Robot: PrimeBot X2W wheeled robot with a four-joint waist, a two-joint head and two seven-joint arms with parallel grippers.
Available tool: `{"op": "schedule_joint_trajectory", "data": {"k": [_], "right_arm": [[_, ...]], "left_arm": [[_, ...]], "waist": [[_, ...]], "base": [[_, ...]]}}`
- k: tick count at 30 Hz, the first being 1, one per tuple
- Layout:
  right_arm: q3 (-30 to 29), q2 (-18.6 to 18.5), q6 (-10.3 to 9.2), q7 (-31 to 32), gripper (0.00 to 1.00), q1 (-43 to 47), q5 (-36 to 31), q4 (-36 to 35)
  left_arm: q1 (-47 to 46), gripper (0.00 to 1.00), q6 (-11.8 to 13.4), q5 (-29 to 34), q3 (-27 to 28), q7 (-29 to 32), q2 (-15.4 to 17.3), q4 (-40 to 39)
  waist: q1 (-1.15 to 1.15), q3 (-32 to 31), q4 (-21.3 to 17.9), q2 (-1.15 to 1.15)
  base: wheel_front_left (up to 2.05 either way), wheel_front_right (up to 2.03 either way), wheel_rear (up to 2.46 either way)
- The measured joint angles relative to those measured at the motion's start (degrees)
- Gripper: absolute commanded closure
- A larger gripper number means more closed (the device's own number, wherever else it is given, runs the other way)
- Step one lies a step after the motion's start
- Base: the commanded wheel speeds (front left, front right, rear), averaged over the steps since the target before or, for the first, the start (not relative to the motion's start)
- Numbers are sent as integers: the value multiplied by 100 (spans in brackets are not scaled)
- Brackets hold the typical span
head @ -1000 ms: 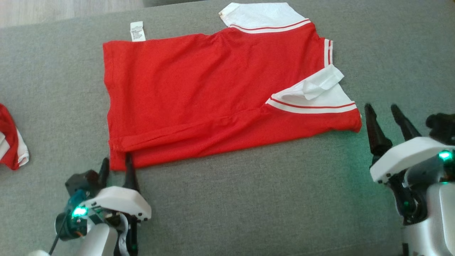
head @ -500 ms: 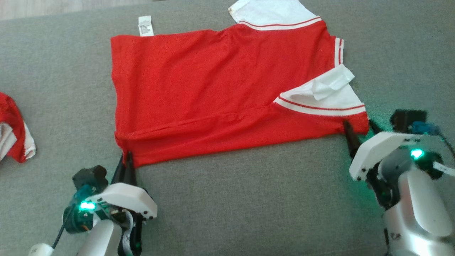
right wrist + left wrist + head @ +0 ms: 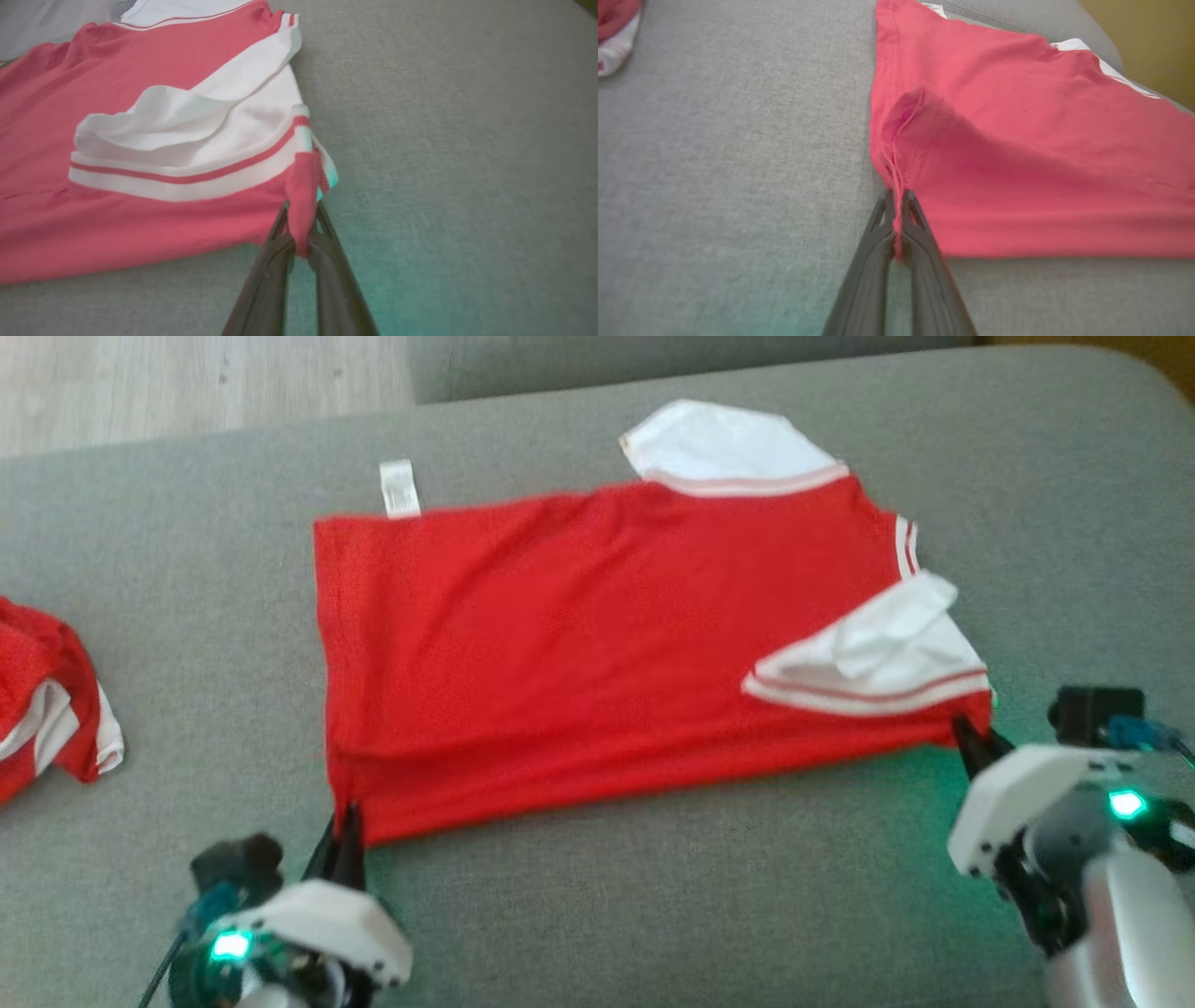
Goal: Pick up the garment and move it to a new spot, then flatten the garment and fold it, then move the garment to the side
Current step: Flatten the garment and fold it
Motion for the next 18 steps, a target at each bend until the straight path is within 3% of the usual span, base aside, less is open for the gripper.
{"op": "schedule_joint_trajectory", "data": {"k": [8, 9, 10, 14, 18], "right_arm": [[-62, 35, 0, 705, 100, 998, 242, -957], [-78, 58, 0, 758, 20, 1089, 290, -1010], [-79, 76, 0, 786, 0, 1148, 338, -1050], [-41, 87, 0, 773, 0, 1121, 380, -1211], [226, -73, 0, 783, 0, 514, 402, -1379]], "left_arm": [[1025, 100, 399, -77, -16, 848, 361, -1091], [1120, 56, 409, -100, -27, 949, 378, -1179], [1185, 0, 448, -100, -47, 1004, 388, -1244], [1237, 0, 495, -99, -132, 1128, 457, -1399], [906, 0, 246, -191, -112, 1292, 664, -1325]], "waist": [[0, -90, -34, 0], [0, -79, -37, 0], [0, -66, -41, 0], [0, 1, -49, 0], [0, 75, -62, 0]], "base": [[0, 0, 0], [0, 0, 0], [0, 0, 0], [0, 0, 0], [0, 0, 0]]}}
